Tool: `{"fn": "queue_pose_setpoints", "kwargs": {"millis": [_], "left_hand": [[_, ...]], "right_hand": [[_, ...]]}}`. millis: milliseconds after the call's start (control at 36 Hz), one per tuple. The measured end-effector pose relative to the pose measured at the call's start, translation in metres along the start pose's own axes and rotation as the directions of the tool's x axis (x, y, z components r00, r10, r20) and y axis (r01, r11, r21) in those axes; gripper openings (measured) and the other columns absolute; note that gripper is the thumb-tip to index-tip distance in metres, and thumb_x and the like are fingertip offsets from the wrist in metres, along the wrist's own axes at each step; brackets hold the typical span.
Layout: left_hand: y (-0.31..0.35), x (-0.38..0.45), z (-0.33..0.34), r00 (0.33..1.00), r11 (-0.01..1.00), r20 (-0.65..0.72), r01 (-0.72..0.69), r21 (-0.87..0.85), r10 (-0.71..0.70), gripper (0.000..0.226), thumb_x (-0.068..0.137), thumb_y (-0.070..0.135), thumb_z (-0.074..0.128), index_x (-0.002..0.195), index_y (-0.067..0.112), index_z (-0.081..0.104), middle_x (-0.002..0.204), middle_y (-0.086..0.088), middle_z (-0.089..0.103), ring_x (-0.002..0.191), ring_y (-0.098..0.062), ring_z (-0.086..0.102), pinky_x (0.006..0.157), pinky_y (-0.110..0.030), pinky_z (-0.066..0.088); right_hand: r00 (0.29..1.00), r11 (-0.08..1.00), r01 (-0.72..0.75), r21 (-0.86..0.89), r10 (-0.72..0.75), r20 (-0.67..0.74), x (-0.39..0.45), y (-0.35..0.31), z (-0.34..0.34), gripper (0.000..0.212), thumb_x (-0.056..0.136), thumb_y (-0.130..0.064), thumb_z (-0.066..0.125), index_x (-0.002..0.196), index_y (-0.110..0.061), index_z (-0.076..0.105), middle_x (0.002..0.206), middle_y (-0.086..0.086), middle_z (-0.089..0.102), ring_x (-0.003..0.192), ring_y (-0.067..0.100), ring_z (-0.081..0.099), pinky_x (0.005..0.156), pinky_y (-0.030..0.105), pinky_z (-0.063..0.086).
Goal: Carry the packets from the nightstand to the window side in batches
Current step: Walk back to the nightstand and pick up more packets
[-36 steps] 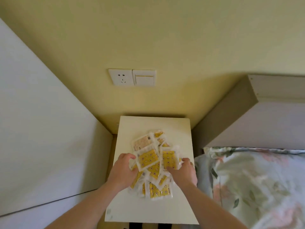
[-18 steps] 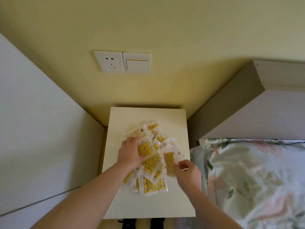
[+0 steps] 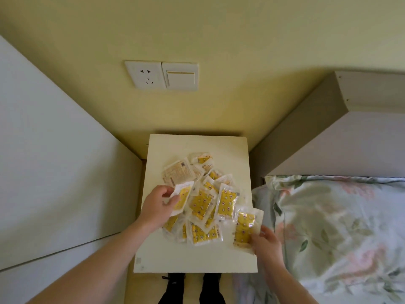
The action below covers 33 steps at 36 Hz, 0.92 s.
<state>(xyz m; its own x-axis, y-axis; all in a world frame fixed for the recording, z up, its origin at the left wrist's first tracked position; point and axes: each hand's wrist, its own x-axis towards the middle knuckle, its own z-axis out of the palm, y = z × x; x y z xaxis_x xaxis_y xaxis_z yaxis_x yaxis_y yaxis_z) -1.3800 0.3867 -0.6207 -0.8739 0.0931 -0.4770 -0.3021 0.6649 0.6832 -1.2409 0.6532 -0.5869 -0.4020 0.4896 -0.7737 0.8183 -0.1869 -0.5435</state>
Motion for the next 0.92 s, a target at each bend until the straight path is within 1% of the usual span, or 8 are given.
{"fn": "queue_pose_setpoints", "kwargs": {"millis": [83,250,417,556,667,722,778,917], "left_hand": [[-0.024,-0.025,-0.016,0.991,0.985,-0.019,0.132,-0.111,-0.135,0.007,0.099,0.026,0.06,0.095,0.021,0.061,0.086,0.006,0.068,0.076,-0.01,0.065,0.06,-0.016,0.042],[-0.062,-0.044,-0.027,0.957,0.927,0.005,0.282,-0.247,-0.289,0.013,0.105,0.026,0.049,0.11,0.018,0.058,0.102,0.0,0.068,0.09,-0.017,0.066,0.069,-0.028,0.049],[-0.07,-0.034,-0.011,0.93,0.843,0.123,0.365,-0.396,-0.345,0.02,0.101,0.013,0.051,0.113,0.024,0.063,0.111,0.003,0.07,0.103,-0.016,0.068,0.079,-0.03,0.053],[-0.062,-0.026,0.007,0.938,0.91,0.165,0.339,-0.241,-0.305,0.017,0.097,0.027,0.057,0.114,0.026,0.054,0.106,0.006,0.068,0.093,-0.01,0.068,0.074,-0.031,0.055],[-0.063,-0.027,0.027,0.95,0.954,0.149,0.287,-0.084,-0.273,0.034,0.099,0.027,0.056,0.131,0.029,0.044,0.117,0.009,0.063,0.095,-0.008,0.065,0.075,-0.024,0.054],[-0.064,-0.029,0.035,0.963,0.964,0.067,0.263,-0.038,-0.26,0.04,0.098,0.025,0.059,0.135,0.027,0.044,0.123,0.009,0.053,0.102,-0.009,0.06,0.086,-0.029,0.054],[-0.065,-0.031,0.04,0.964,0.964,-0.004,0.267,0.003,-0.267,0.042,0.095,0.028,0.063,0.133,0.027,0.046,0.119,0.01,0.043,0.095,-0.013,0.063,0.084,-0.033,0.059],[-0.066,-0.034,0.042,0.953,0.95,-0.041,0.302,0.082,-0.299,0.036,0.088,0.033,0.071,0.115,0.025,0.048,0.118,0.006,0.037,0.087,-0.011,0.059,0.069,-0.023,0.051]], "right_hand": [[0.997,0.997,-0.079,0.013,0.079,-0.012,0.011,-0.005,0.007,0.025,0.092,-0.001,0.053,0.094,-0.017,0.072,0.082,0.01,0.076,0.082,0.034,0.073,0.079,0.047,0.06],[0.997,0.997,-0.059,-0.051,0.056,-0.057,0.043,-0.018,0.033,0.022,0.097,-0.01,0.047,0.112,-0.015,0.062,0.092,0.007,0.067,0.08,0.022,0.062,0.064,0.031,0.048],[0.998,0.989,-0.04,-0.145,0.033,-0.055,0.062,-0.021,0.059,0.047,0.1,-0.015,0.048,0.147,-0.014,0.039,0.103,0.003,0.058,0.087,0.022,0.056,0.073,0.035,0.043],[0.995,0.973,-0.053,-0.226,0.031,-0.099,0.078,-0.011,0.07,0.082,0.075,-0.032,0.08,0.143,-0.014,0.038,0.128,0.009,0.056,0.107,0.029,0.059,0.089,0.045,0.054],[0.992,0.945,-0.077,-0.317,0.04,-0.123,0.094,-0.001,0.07,0.086,0.063,-0.05,0.084,0.134,-0.013,0.052,0.123,0.011,0.056,0.108,0.034,0.06,0.095,0.053,0.055],[0.993,0.948,-0.069,-0.31,0.035,-0.115,0.089,-0.005,0.069,0.072,0.069,-0.044,0.085,0.127,-0.01,0.057,0.114,0.01,0.06,0.1,0.03,0.062,0.088,0.047,0.057],[0.993,0.958,-0.057,-0.28,0.026,-0.114,0.086,-0.007,0.067,0.059,0.076,-0.034,0.085,0.122,-0.007,0.059,0.103,0.007,0.063,0.092,0.027,0.062,0.078,0.039,0.055],[0.992,0.98,-0.058,-0.19,0.036,-0.121,0.093,-0.003,0.063,0.081,0.07,-0.028,0.091,0.137,-0.012,0.048,0.118,0.009,0.065,0.097,0.027,0.063,0.077,0.035,0.053]]}}
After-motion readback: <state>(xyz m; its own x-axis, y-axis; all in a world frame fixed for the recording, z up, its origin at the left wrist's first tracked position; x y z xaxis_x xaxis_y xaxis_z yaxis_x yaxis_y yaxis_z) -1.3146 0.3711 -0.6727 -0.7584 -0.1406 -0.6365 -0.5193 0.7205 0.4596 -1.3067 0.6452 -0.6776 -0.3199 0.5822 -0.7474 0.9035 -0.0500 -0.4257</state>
